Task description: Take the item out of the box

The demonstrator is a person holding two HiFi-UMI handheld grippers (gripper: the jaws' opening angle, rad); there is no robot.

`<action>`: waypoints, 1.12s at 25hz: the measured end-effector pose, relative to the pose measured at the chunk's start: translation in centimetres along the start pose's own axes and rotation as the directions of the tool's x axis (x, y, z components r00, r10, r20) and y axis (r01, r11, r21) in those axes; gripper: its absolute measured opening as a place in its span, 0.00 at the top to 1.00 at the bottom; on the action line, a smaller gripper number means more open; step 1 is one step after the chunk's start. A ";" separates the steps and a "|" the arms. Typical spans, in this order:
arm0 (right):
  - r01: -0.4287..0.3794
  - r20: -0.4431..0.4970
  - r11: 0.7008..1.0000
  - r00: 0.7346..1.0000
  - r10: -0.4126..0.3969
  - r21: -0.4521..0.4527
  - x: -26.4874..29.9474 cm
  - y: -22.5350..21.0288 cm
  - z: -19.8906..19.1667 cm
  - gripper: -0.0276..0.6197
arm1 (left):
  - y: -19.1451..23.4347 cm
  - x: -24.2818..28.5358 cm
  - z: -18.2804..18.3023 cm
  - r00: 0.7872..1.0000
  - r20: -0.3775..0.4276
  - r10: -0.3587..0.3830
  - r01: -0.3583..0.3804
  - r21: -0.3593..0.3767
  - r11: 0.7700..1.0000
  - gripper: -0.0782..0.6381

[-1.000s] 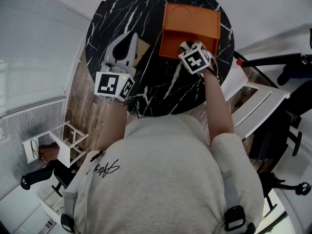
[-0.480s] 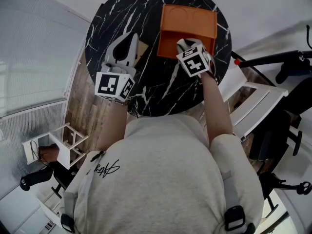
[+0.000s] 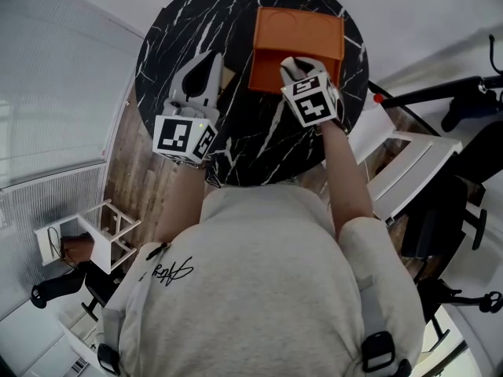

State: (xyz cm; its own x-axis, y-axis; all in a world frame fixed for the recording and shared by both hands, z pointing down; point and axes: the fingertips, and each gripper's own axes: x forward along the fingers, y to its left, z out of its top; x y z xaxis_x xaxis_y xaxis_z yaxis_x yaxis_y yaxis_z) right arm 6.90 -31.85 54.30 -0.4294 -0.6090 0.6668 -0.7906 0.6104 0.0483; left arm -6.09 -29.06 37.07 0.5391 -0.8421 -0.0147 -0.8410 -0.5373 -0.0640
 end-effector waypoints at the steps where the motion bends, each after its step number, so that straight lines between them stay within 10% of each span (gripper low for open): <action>1: 0.004 0.010 1.000 1.000 -0.004 0.003 -0.2 -0.1 0.2 0.77 | -0.2 0.1 0.0 1.000 -0.001 -0.003 0.003 -0.002 1.000 0.89; 28: 0.048 0.258 0.998 0.965 -0.057 0.044 -6.4 -0.2 5.5 0.77 | -2.4 0.6 1.0 0.999 0.026 -0.040 0.040 0.000 0.999 0.89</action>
State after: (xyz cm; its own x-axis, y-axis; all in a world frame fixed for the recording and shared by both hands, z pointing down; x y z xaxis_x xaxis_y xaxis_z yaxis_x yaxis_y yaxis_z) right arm 7.40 -30.81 45.89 -0.4813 -0.7529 0.4489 -0.8285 0.5580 0.0475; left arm -3.74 -28.22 36.19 0.5734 -0.8184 -0.0385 -0.8187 -0.5706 -0.0642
